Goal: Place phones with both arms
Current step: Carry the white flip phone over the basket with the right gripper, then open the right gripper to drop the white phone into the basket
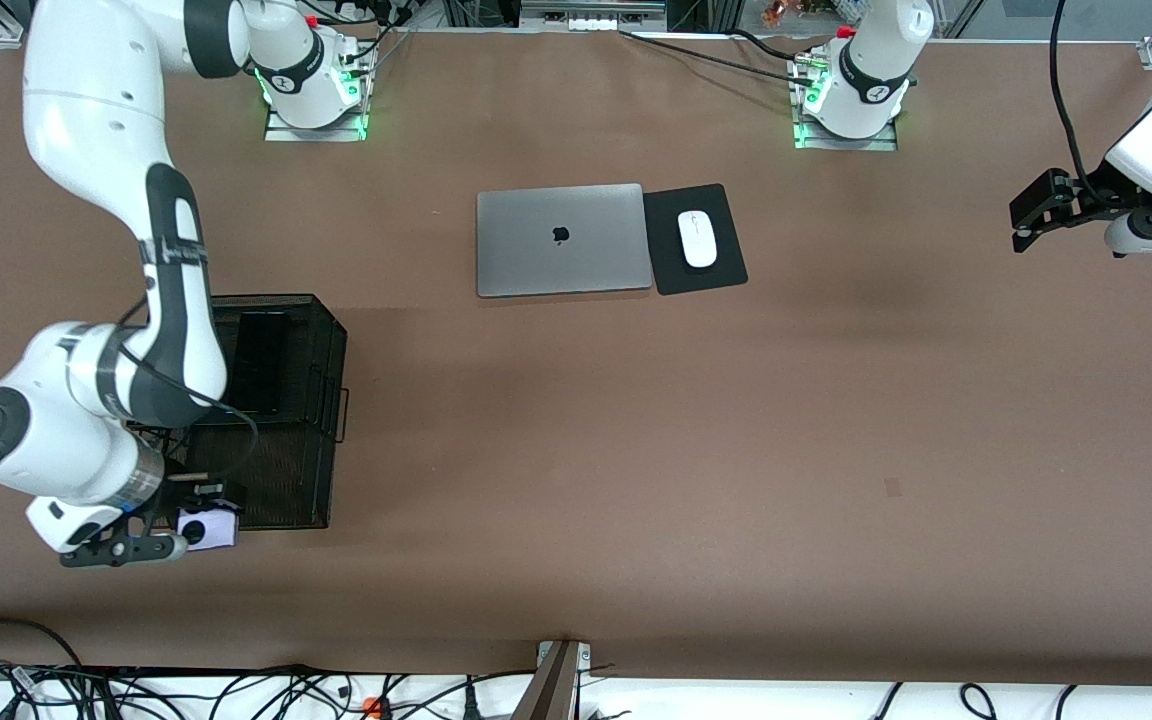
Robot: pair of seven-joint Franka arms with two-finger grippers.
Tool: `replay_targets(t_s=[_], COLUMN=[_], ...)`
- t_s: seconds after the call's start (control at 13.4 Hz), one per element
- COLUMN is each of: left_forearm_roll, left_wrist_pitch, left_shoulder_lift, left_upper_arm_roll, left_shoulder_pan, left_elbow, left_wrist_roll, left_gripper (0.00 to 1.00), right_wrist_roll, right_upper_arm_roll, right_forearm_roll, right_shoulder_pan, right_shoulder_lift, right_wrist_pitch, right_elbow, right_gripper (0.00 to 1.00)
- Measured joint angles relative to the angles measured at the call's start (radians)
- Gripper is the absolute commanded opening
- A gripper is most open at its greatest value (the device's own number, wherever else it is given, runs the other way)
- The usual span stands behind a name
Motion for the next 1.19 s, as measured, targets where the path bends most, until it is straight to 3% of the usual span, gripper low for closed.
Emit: replay_targets(t_s=[0.37,0.45,0.52,0.6,0.9,1.19], left_forearm_roll=[0.0,0.0,0.0,0.0,0.0,0.0], left_wrist_pitch=[0.0,0.0,0.0,0.0,0.0,0.0], left_shoulder_lift=[0.0,0.0,0.0,0.0,0.0,0.0], left_upper_arm_roll=[0.0,0.0,0.001,0.001,0.002,0.004], left_shoulder_pan=[0.0,0.0,0.0,0.0,0.0,0.0], left_elbow=[0.0,0.0,0.0,0.0,0.0,0.0], left_wrist_roll=[0.0,0.0,0.0,0.0,0.0,0.0], left_gripper=[1.0,1.0,1.0,1.0,1.0,1.0], right_wrist_roll=[-0.002,-0.004,-0.004,-0.004,-0.004,-0.004], right_upper_arm_roll=[0.001,0.001,0.0,0.0,-0.008,-0.035], right_forearm_roll=[0.003,0.003,0.003,0.004,0.015,0.015], right_shoulder_pan=[0.001,0.002,0.001,0.0,-0.004,-0.004], right_shoulder_lift=[0.02,0.02,0.02,0.017,0.005,-0.099], right_wrist_pitch=[-0.004,-0.007,-0.006,-0.007,-0.027,-0.144], right_elbow=[-0.039,-0.053,-0.064,-0.066,-0.069,-0.067], right_gripper=[0.0,0.1,0.74,1.0,1.0,1.0])
